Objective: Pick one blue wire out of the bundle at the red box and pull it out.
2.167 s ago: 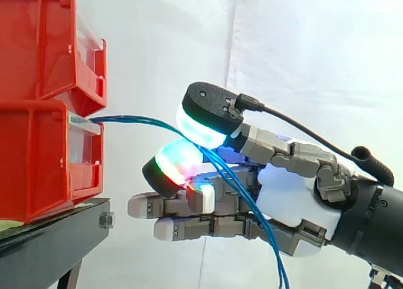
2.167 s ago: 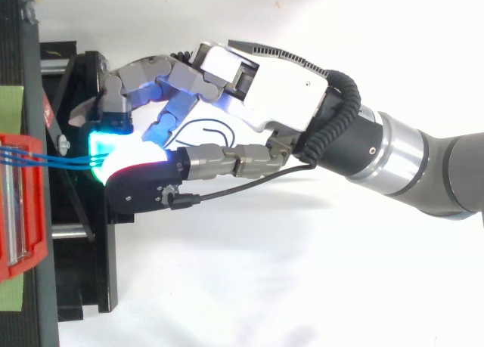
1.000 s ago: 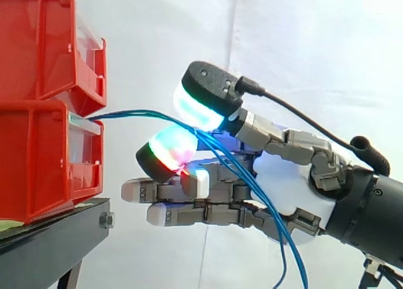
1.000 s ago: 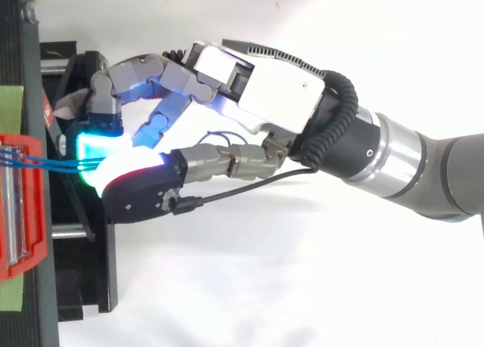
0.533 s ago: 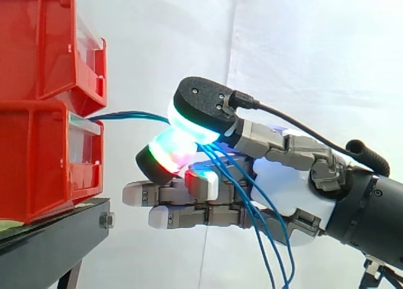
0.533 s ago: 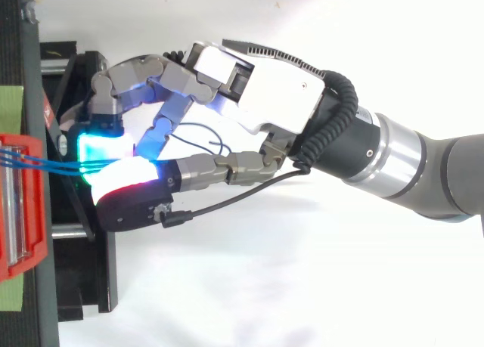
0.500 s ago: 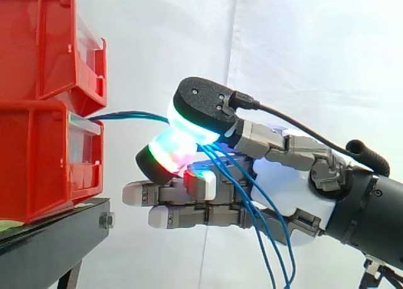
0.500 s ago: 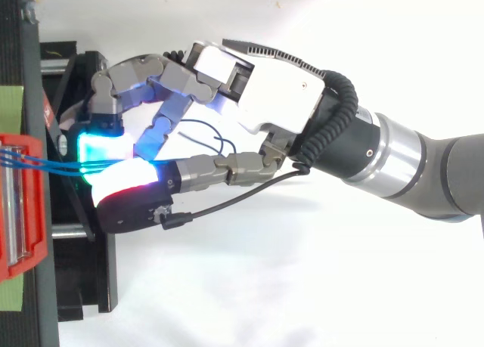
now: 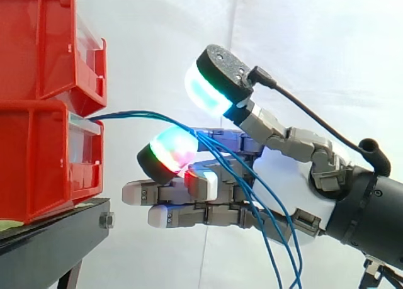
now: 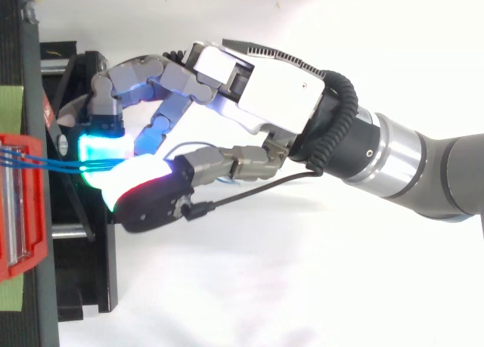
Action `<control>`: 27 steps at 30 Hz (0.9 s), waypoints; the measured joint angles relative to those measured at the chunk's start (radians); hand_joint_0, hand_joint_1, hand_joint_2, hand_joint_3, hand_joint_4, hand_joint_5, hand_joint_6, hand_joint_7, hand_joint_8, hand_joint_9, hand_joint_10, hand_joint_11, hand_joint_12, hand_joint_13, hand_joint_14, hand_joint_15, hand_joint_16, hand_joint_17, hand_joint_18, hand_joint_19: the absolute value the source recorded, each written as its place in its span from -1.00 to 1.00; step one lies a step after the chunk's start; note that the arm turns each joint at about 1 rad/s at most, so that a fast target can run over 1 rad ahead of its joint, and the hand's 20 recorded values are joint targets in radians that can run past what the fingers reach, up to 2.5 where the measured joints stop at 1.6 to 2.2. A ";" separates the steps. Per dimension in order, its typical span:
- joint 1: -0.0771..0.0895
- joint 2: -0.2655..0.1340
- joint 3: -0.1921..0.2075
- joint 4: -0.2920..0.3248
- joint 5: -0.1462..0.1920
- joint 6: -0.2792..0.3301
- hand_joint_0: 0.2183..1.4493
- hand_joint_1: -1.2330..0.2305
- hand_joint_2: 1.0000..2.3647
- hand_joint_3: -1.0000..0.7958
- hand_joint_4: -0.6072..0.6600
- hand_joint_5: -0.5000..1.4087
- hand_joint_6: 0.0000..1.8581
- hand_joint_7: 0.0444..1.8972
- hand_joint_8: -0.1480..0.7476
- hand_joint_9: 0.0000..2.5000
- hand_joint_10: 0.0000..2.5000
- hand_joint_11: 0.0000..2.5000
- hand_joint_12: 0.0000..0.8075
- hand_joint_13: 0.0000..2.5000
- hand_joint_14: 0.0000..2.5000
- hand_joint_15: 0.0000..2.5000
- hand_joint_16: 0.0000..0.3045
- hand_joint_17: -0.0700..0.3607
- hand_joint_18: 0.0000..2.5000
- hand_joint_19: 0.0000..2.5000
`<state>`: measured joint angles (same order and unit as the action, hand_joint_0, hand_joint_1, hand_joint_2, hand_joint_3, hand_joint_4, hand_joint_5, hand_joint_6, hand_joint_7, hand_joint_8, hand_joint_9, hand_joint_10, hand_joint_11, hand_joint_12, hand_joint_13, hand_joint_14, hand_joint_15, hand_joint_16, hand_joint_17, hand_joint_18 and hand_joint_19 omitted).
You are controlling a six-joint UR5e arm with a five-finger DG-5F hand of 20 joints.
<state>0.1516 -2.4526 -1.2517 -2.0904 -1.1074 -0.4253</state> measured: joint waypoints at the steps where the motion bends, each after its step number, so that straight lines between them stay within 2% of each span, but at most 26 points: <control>1: 0.000 0.000 0.000 0.000 0.000 0.000 -0.39 -0.10 -0.98 -0.28 0.25 -0.55 -0.14 0.27 -0.12 0.12 -0.98 -0.24 -0.15 -0.49 -0.99 -0.75 -0.71 -0.21 -0.54 -0.66; 6: 0.000 0.000 0.000 0.000 0.000 0.000 -0.41 -0.36 -0.98 -0.11 0.25 -0.53 -0.11 0.32 -0.02 0.21 -0.98 -0.20 -0.04 -0.41 -0.99 -0.74 -0.66 -0.13 -0.46 -0.71; 14: 0.000 0.000 0.000 0.000 0.000 0.000 -0.39 -0.55 -0.98 -0.11 0.19 -0.56 -0.09 0.31 -0.08 0.11 -0.98 -0.19 -0.09 -0.47 -0.99 -0.74 -0.68 -0.17 -0.50 -0.72; 16: 0.000 0.001 0.000 0.001 0.000 0.000 -0.37 -0.57 -0.98 -0.21 0.22 -0.57 -0.09 0.32 -0.14 0.05 -0.98 -0.19 -0.15 -0.52 -0.99 -0.74 -0.70 -0.20 -0.55 -0.71; 19: 0.000 0.001 0.000 0.001 0.000 0.000 -0.42 -0.62 -1.00 -0.44 0.25 -0.58 -0.08 0.28 -0.13 0.03 -0.98 -0.19 -0.13 -0.54 -0.99 -0.75 -0.69 -0.19 -0.56 -0.71; 22: 0.000 0.000 0.000 0.001 0.000 0.000 -0.57 -0.40 -1.00 -0.44 0.28 -0.58 -0.09 0.25 -0.08 0.04 -0.98 -0.22 -0.07 -0.53 -0.99 -0.74 -0.67 -0.14 -0.55 -0.70; 23: 0.000 0.000 0.000 0.002 0.000 0.000 -0.59 -0.24 -1.00 -0.44 0.29 -0.58 -0.10 0.23 -0.08 0.05 -0.98 -0.23 -0.06 -0.53 -0.99 -0.75 -0.66 -0.13 -0.54 -0.70; 27: 0.000 0.000 0.000 0.001 0.000 0.000 -0.53 0.18 -1.00 -0.44 0.25 -0.56 -0.15 0.24 -0.12 0.09 -0.98 -0.26 -0.08 -0.53 -0.99 -0.75 -0.67 -0.15 -0.56 -0.66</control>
<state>0.1515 -2.4525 -1.2516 -2.0889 -1.1075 -0.4252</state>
